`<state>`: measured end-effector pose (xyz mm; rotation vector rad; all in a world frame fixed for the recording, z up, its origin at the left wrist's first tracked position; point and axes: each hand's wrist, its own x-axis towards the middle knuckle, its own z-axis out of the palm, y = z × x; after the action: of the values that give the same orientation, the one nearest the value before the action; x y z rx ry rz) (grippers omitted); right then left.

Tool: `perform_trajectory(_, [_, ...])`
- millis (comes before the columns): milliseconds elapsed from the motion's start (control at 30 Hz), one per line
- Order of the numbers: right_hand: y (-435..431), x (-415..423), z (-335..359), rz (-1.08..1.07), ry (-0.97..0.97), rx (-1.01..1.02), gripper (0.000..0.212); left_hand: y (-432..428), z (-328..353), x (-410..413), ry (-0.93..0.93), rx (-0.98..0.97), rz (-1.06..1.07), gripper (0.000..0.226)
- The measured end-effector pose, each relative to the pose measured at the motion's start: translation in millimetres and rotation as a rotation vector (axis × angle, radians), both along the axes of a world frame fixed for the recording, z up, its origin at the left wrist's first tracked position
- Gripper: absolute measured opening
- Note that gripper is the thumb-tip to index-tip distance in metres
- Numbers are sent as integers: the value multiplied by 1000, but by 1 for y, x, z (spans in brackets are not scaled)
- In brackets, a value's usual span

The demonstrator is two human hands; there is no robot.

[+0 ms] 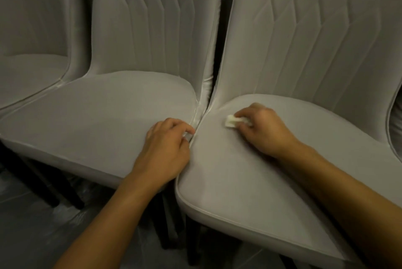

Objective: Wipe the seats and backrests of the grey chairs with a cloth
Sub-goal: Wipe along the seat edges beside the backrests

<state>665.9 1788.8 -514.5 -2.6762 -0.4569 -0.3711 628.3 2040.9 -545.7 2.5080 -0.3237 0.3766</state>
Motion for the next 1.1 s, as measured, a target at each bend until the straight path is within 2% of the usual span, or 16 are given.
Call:
perform_trajectory(33, [-7,14,-4,-138,30,-14,28,-2,0,-2,-2,-2,4,28])
perform_trajectory(100, [-6,36,-10,-273,82,84,29,-4,0,-4,6,-5,23,29])
perform_trajectory(167, [9,50,-14,-276,54,123,28,-3,0,-5,-6,19,36,28])
perform_trajectory(233, [26,59,-17,-230,20,73,28,-3,0,-5,-16,74,29,28])
perform_trajectory(367, [37,60,-19,-167,-2,7,28,-7,2,-7,-8,186,34,42])
perform_trajectory(467, [41,39,-9,83,44,32,27,-7,2,-4,-3,157,28,43])
perform_trajectory(533, [45,15,0,361,166,82,23,-6,4,-2,32,103,41,38])
perform_trajectory(567, [44,8,5,428,244,120,21,-6,4,-2,38,79,49,37])
perform_trajectory(600, [42,8,10,418,285,174,20,-6,5,-2,36,60,55,37])
perform_trajectory(667, [33,27,9,209,141,279,20,-7,2,-3,20,61,55,37])
perform_trajectory(733, [28,50,1,-63,-29,275,25,-6,-2,-5,-1,89,51,34])
perform_trajectory(800, [34,64,-10,-143,-32,200,28,-6,-5,-4,-9,113,52,30])
perform_trajectory(967, [31,63,-12,89,-22,-49,27,-7,-5,1,-11,143,63,33])
perform_trajectory(1033, [31,51,-1,273,39,-151,25,-8,-5,0,-16,153,61,42])
perform_trajectory(1100, [30,43,11,391,136,-179,23,-7,-6,0,-23,150,59,39])
